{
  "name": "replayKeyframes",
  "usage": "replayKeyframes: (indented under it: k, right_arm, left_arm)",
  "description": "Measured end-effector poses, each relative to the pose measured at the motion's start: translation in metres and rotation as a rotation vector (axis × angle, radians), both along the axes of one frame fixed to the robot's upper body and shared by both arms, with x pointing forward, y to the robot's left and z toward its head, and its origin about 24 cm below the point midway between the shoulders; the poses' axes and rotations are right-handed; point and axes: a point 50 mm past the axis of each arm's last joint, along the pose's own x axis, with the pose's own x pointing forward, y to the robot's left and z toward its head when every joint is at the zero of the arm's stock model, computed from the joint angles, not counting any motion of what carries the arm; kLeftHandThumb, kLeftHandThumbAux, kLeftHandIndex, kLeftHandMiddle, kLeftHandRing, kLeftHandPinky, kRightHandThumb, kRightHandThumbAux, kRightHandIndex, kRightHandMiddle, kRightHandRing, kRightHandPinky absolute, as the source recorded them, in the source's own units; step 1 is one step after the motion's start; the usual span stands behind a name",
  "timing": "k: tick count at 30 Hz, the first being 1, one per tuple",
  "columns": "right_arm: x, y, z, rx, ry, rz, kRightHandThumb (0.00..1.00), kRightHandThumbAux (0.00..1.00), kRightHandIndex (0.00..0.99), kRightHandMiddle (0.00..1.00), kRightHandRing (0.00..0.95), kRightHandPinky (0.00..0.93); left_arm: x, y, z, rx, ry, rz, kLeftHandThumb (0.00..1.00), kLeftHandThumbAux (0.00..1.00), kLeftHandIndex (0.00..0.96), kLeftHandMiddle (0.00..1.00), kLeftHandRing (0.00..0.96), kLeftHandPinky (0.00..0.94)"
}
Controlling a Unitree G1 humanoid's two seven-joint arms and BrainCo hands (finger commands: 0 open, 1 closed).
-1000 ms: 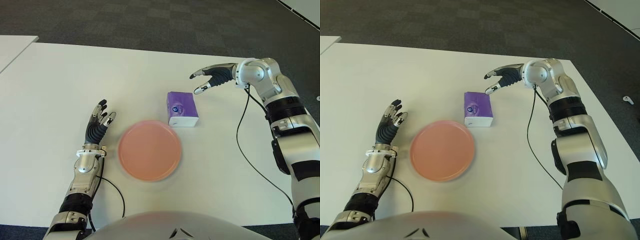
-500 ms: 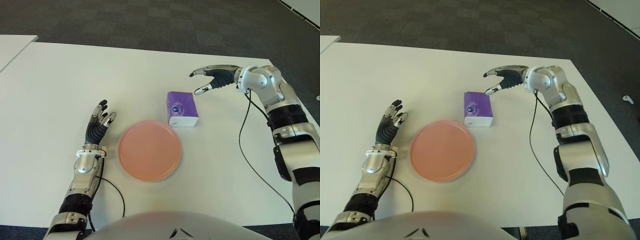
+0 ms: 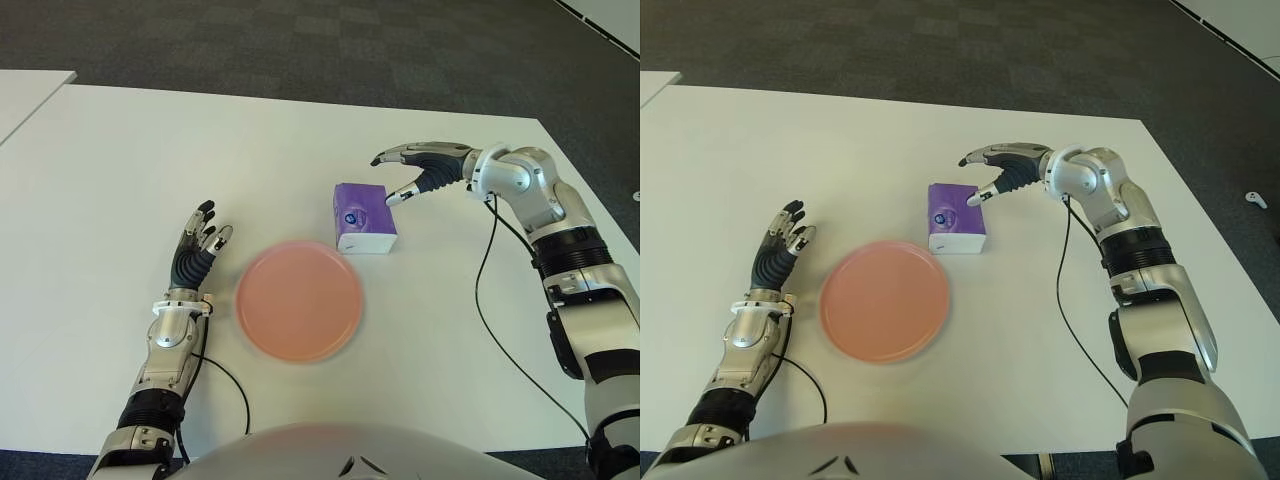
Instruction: Put the tissue paper into the plate.
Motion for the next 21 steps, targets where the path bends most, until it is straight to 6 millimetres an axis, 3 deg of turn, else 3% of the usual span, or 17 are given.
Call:
replayKeyframes:
  k: [8,21]
  right_arm:
    - [0.000,0.007,-0.020,0.032,-0.013,0.033,0.253,0.295,0.000,0.000,0.000,0.000]
    - [-0.005,0.017,-0.024,0.088,-0.073,0.136,0.234,0.332,0.000,0.000,0.000,0.000]
  left_arm:
    - [0.000,0.000,-0.001,0.001,0.000,0.000,0.000,0.472,0.000,0.000,0.000,0.000]
    - [0.000,0.000,-0.001,0.000,0.000,0.000,0.000,0.462,0.000,0.000,0.000,0.000]
